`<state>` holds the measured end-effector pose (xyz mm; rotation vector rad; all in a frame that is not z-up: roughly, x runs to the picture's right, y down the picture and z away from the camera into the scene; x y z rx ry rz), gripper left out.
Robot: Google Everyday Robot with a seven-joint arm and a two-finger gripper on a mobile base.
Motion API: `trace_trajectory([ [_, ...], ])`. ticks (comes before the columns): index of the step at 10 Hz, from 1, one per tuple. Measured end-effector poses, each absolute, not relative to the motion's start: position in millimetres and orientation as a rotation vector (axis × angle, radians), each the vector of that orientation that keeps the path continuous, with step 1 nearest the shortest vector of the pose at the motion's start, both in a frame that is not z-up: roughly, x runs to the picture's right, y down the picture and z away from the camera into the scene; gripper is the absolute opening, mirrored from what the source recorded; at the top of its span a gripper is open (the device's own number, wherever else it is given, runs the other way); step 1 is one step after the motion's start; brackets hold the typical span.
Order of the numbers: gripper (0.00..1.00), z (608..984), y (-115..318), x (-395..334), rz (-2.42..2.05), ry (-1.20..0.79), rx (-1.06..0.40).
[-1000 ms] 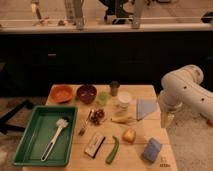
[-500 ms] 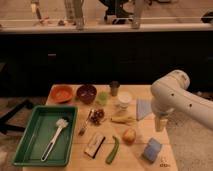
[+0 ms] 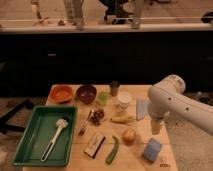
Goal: Place apple in metal cup
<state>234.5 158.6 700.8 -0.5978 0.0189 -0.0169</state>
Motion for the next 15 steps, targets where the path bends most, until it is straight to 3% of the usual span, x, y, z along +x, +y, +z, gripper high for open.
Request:
trace_trajectory([
  [15, 0.8, 707.7, 179.4, 213.0, -0.07, -0.062, -0.62],
])
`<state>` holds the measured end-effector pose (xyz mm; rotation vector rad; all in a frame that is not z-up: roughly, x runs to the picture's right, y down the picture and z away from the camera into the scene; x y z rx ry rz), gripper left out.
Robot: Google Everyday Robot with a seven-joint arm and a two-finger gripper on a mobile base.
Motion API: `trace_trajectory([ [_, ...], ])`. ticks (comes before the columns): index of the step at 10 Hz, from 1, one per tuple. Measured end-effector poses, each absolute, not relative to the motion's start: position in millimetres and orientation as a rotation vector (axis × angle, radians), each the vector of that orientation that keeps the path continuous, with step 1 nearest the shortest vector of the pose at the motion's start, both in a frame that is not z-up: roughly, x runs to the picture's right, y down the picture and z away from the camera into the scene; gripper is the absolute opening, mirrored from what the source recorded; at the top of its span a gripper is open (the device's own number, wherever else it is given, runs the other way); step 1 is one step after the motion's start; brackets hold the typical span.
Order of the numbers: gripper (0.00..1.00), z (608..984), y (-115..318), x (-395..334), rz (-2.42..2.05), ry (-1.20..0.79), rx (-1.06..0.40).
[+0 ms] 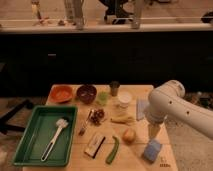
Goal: Place apple in metal cup
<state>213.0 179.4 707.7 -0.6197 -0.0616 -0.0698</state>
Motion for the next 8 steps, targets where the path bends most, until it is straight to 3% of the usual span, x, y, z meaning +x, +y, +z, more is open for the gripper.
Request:
trace_trajectory([
  [8, 0.8, 711.2, 207.8, 184.6, -0.064, -0.087, -0.622],
])
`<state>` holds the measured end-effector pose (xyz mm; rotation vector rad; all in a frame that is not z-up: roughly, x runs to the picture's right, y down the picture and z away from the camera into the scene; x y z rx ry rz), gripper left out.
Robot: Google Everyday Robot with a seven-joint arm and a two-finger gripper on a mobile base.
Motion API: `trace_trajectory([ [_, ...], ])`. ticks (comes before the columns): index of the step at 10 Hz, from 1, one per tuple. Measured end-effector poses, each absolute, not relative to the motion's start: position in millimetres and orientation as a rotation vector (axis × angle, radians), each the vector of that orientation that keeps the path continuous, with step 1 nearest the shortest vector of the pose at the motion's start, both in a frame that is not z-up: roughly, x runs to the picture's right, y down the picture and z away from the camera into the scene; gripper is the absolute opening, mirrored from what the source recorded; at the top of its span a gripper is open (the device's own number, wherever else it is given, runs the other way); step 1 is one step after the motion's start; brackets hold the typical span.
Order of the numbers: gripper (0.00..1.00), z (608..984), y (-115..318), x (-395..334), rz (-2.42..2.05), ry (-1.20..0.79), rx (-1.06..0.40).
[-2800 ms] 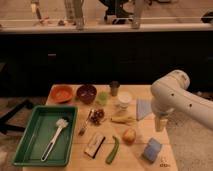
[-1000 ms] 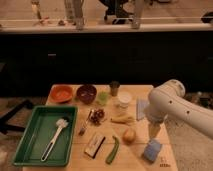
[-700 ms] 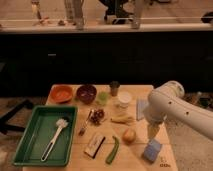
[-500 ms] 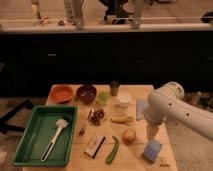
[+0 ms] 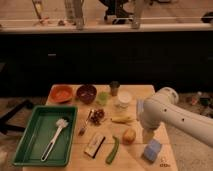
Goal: Place apple in metal cup
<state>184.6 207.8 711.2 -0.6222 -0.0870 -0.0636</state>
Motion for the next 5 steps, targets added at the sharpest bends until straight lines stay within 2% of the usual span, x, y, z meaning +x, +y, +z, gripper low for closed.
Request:
trace_trajectory([
  [5, 0.8, 728.2, 230.4, 146.4, -0.113, -0.111, -0.649],
])
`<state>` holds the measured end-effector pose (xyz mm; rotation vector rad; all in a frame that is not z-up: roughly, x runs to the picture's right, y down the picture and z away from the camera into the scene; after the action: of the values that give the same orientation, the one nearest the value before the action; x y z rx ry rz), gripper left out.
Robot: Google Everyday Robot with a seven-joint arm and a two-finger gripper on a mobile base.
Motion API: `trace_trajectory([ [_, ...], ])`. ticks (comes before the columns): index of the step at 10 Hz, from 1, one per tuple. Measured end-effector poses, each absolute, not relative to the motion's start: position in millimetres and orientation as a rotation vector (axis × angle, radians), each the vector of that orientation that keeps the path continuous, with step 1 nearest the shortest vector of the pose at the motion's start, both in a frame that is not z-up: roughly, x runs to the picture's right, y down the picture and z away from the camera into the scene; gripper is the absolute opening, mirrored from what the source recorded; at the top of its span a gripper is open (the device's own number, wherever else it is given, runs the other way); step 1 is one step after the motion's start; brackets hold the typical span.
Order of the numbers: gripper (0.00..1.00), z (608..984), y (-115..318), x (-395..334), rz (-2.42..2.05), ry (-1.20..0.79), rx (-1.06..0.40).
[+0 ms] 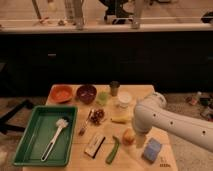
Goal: Place apple in metal cup
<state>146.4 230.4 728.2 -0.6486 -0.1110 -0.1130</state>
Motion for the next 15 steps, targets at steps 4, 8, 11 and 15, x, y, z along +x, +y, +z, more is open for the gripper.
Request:
trace_trajectory([
  [4, 0.8, 743.5, 235.8, 128.5, -0.118, -0.165, -0.649],
  [8, 0.8, 769.8, 248.9, 127.7, -0.095, -0.211, -0.676],
  [11, 0.75, 777.7, 253.7, 129.7, -0.091, -0.215, -0.69],
  [15, 0.33, 776.7, 250.6, 133.2, -0.09, -0.241, -0.681],
])
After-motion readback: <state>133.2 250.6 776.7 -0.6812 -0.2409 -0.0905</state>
